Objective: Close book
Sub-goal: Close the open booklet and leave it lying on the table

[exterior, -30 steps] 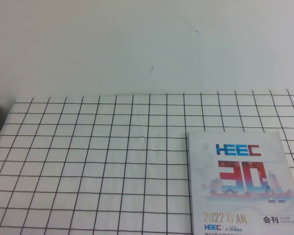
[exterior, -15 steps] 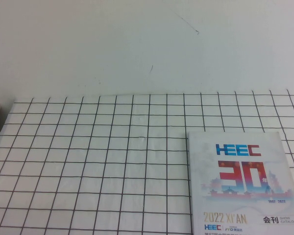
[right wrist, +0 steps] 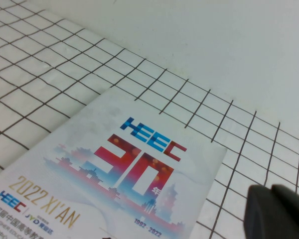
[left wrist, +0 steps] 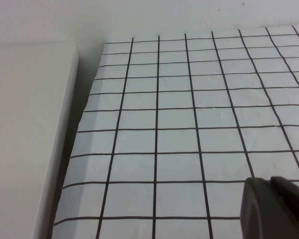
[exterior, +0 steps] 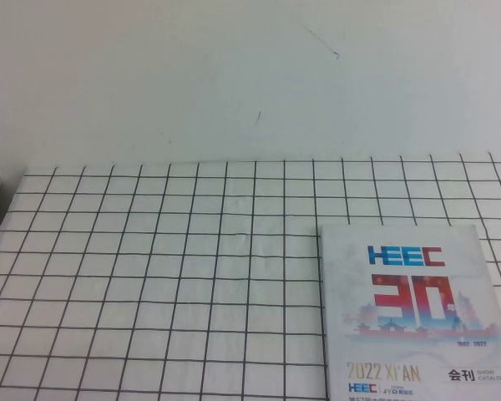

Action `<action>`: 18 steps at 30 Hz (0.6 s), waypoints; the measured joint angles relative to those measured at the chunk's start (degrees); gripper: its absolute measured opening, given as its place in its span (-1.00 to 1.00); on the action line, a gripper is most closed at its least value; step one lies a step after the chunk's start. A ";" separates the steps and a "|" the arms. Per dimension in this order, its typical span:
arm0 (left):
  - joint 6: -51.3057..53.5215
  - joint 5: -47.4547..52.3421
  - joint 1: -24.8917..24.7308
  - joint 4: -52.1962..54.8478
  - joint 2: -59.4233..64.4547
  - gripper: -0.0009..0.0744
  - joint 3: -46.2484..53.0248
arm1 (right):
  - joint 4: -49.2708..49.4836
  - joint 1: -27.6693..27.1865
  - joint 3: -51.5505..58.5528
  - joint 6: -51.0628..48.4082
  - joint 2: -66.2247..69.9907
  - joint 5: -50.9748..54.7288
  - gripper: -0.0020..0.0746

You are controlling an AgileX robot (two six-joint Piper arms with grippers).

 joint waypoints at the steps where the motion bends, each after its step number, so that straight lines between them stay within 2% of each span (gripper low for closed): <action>1: 0.00 0.00 0.11 0.00 0.00 -0.99 0.00 | 0.00 0.00 0.00 0.00 0.00 0.00 -0.95; 4: 0.00 0.00 0.11 0.00 0.00 -0.99 0.00 | 0.24 -0.77 0.00 0.00 -0.82 0.00 -0.95; 7: 0.00 0.00 0.11 0.00 0.00 -0.99 0.00 | 0.41 -4.24 0.00 0.00 -3.97 0.12 -0.95; 13: 0.00 0.00 0.11 0.00 0.00 -0.99 0.00 | 2.35 -13.40 2.51 0.28 -11.08 -0.09 -0.95; 18: 0.00 0.00 0.11 0.00 0.00 -0.99 0.00 | 7.75 -21.12 9.98 0.41 -17.73 -0.09 -0.95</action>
